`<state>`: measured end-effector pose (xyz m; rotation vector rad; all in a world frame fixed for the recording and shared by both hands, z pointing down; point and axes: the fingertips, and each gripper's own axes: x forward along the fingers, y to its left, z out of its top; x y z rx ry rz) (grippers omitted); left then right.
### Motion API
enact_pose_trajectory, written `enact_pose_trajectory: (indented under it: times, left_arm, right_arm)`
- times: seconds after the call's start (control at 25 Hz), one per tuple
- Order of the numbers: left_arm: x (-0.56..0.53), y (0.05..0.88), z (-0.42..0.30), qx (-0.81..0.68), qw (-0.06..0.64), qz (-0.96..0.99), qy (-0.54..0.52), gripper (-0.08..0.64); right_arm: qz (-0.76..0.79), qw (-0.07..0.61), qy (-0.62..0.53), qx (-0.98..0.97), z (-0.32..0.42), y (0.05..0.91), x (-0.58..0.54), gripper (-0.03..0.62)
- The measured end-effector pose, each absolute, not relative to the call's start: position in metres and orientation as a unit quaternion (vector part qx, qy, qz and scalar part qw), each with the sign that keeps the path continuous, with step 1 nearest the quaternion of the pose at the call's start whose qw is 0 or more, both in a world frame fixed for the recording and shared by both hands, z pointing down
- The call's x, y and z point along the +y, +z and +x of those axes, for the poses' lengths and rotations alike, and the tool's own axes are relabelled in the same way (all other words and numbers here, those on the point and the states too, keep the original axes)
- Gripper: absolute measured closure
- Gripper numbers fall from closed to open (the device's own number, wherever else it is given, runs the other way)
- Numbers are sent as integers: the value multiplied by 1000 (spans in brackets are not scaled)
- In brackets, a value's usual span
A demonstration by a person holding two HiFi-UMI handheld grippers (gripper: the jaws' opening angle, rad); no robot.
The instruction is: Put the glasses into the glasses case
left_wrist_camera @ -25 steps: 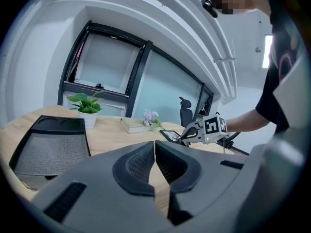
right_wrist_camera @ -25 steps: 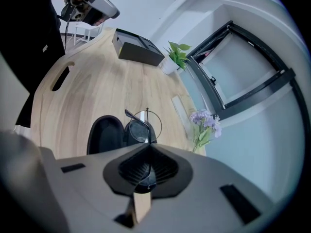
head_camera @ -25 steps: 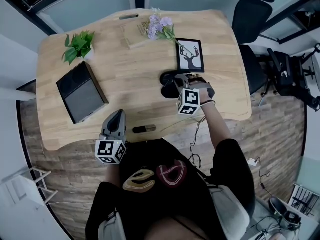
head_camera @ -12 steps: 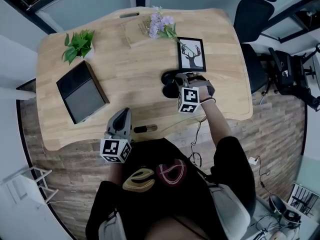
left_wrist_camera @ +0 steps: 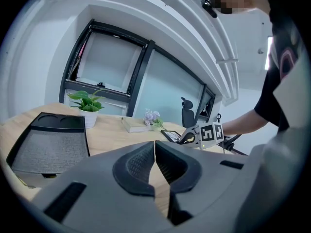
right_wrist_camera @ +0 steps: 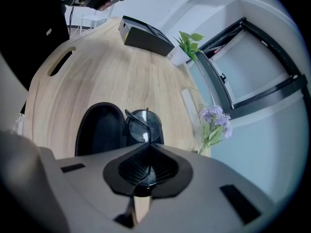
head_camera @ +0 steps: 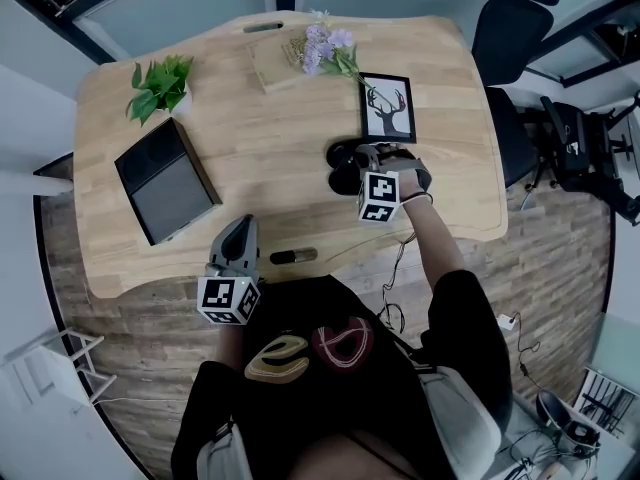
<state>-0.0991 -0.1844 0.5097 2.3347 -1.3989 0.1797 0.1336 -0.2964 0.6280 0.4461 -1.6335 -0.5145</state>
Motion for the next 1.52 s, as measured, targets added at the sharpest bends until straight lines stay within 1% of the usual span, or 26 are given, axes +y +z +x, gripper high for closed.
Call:
enact_pose_trajectory:
  times: [0.88,1.52]
  left_arm:
    - [-186,519,-115,-515,213,827,75,541]
    - [-188,522,-95,-492,212,841,81,541]
  right_arm:
    - [187,661,-217,-693,139,647,-306,577]
    - [191,662,-209,-694,139,654,-313,574]
